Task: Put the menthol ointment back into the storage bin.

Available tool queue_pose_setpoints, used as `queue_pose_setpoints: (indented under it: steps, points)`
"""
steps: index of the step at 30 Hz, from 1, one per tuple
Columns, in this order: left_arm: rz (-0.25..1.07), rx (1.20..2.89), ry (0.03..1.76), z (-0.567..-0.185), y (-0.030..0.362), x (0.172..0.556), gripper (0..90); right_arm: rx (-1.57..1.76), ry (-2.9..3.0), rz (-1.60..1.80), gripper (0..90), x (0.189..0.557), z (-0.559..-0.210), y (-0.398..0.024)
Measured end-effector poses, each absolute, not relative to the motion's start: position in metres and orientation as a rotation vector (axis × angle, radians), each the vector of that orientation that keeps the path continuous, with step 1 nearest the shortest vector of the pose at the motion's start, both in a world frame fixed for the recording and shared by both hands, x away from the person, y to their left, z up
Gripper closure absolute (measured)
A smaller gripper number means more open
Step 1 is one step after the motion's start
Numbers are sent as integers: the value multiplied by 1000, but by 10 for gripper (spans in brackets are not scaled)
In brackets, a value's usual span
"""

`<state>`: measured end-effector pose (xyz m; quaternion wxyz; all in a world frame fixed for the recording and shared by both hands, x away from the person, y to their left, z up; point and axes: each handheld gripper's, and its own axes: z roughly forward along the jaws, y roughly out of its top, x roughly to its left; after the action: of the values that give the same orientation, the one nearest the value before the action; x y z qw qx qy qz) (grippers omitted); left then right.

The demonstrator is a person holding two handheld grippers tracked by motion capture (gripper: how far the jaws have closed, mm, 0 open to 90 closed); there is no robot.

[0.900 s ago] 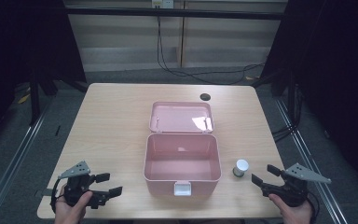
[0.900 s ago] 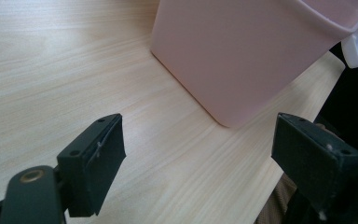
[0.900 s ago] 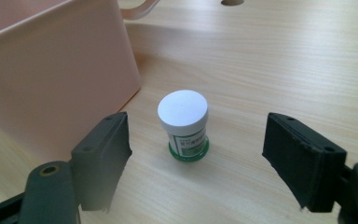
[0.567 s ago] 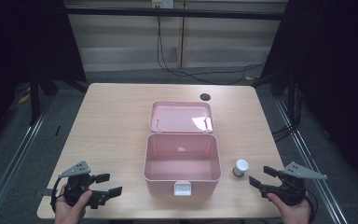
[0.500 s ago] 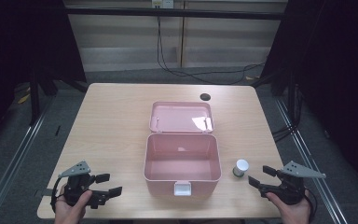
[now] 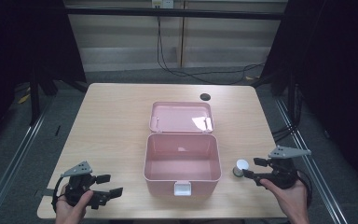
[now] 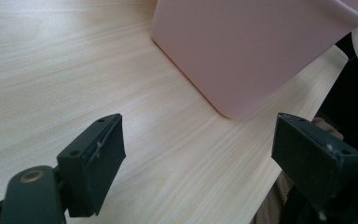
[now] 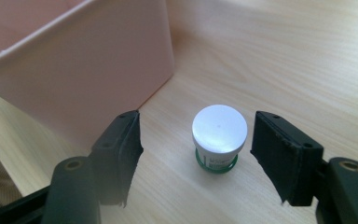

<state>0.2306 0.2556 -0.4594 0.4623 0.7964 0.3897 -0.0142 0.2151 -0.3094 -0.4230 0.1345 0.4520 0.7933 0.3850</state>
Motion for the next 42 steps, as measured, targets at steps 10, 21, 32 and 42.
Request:
queue_pose_setpoints:
  steps: [10,21,32,42]
  points:
    - [-39,1962,955,-459,256,231,169,1309,2448,1006,321,240,-411,-306]
    - [-40,1953,956,-458,256,230,169,1300,2631,776,299,265,-399,-290]
    - [-43,1956,956,-458,256,230,169,1284,2727,620,283,280,-396,-280]
    - [-47,1957,954,-458,256,230,169,1293,2813,463,289,294,-399,-273]
